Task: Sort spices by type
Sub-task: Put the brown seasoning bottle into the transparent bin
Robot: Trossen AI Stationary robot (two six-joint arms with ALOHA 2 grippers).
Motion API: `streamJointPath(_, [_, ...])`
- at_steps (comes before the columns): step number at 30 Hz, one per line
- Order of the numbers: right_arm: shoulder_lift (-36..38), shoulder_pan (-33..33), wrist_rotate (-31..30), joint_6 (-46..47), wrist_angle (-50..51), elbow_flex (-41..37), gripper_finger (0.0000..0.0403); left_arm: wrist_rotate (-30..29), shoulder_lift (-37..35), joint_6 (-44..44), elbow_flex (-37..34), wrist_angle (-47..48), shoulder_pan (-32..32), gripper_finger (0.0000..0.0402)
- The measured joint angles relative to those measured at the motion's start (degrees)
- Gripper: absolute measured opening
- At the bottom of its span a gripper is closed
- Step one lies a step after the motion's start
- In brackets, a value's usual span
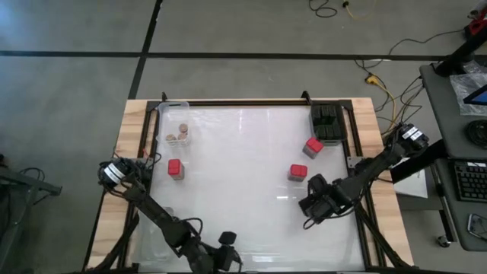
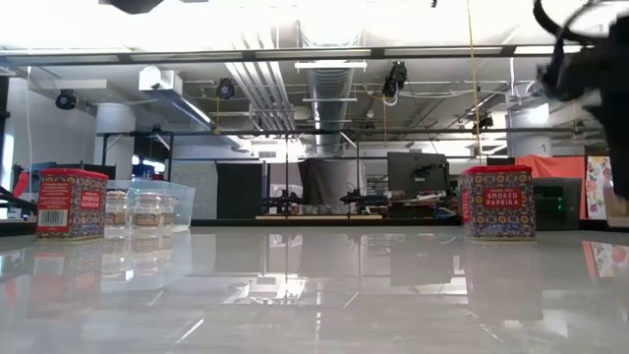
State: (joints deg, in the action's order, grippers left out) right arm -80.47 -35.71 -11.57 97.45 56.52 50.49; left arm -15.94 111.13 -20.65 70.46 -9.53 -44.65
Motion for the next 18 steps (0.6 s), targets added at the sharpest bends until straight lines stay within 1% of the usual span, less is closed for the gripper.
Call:
streamJointPath(3, [-1.9, -0.04, -0.79, -5.06, 0.13, 5.59, 0.0186, -0.88, -1.5, -1.84, -0.04, 5.73, 0.36, 0.0182])
streamJointPath(6, [-5.39, 0.69, -4.16, -10.8, -0.04, 12.35, 0.0188, -4.74, -2.84, -4.48, -0.57, 8.53, 1.21, 0.0182])
streamJointPath(10, [-12.58, 4.97, -6.46, -23.58, -0.36, 22.15, 0.0188, -6.62, -3.49, -7.14, -0.74, 11.57, 2.03, 0.0182])
streamJointPath(12, [-17.02, 7.69, -6.48, -31.95, -0.45, 27.24, 0.0187, -6.51, -4.04, -8.86, -0.74, 13.45, 2.03, 0.0182])
streamJointPath(16, [-25.22, 13.3, -6.47, -48.44, -2.94, 37.77, 0.0189, -1.23, -5.35, -15.81, -0.74, 17.32, 0.28, 0.0182])
streamJointPath(18, [-28.59, 16.32, -6.44, -54.43, -4.44, 42.47, 0.019, -0.63, -6.13, -19.66, -0.74, 19.37, -1.5, 0.0182])
